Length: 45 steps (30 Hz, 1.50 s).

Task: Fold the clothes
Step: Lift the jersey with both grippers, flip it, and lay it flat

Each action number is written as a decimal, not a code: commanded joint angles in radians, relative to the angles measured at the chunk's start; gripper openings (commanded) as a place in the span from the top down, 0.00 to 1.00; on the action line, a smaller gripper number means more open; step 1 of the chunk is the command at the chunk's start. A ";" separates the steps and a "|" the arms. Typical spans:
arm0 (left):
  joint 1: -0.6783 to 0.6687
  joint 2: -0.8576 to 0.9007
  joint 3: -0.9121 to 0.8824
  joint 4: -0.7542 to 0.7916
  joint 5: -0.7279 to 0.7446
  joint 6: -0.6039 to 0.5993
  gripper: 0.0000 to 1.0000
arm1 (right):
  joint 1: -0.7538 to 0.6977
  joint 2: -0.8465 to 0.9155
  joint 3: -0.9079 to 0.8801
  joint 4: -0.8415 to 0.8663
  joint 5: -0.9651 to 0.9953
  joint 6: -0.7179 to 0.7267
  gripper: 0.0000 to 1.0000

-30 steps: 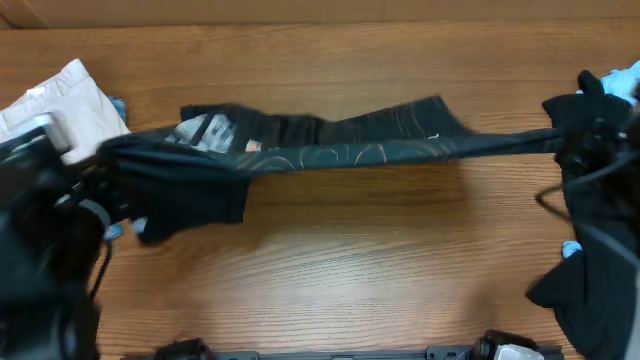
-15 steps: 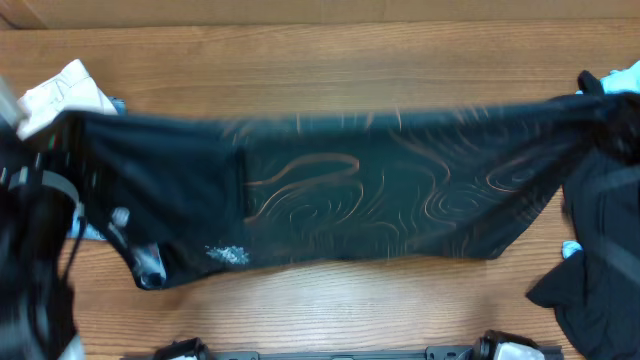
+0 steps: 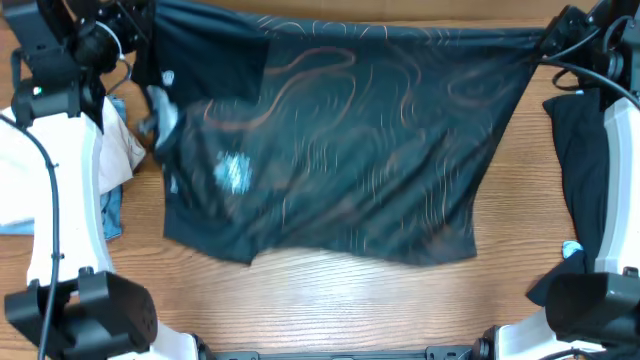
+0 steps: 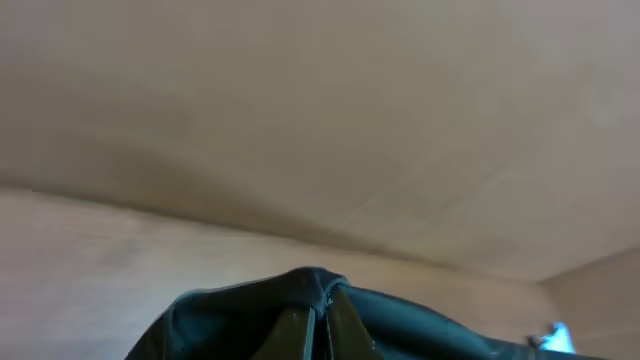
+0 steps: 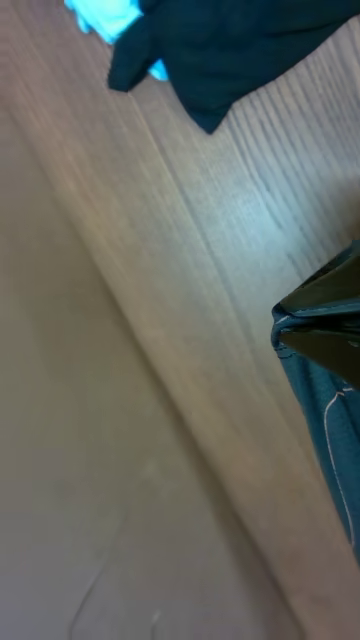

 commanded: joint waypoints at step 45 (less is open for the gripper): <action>-0.063 0.021 -0.431 -1.029 -0.287 0.301 0.96 | -0.134 -0.011 -0.627 -0.404 0.199 0.042 0.96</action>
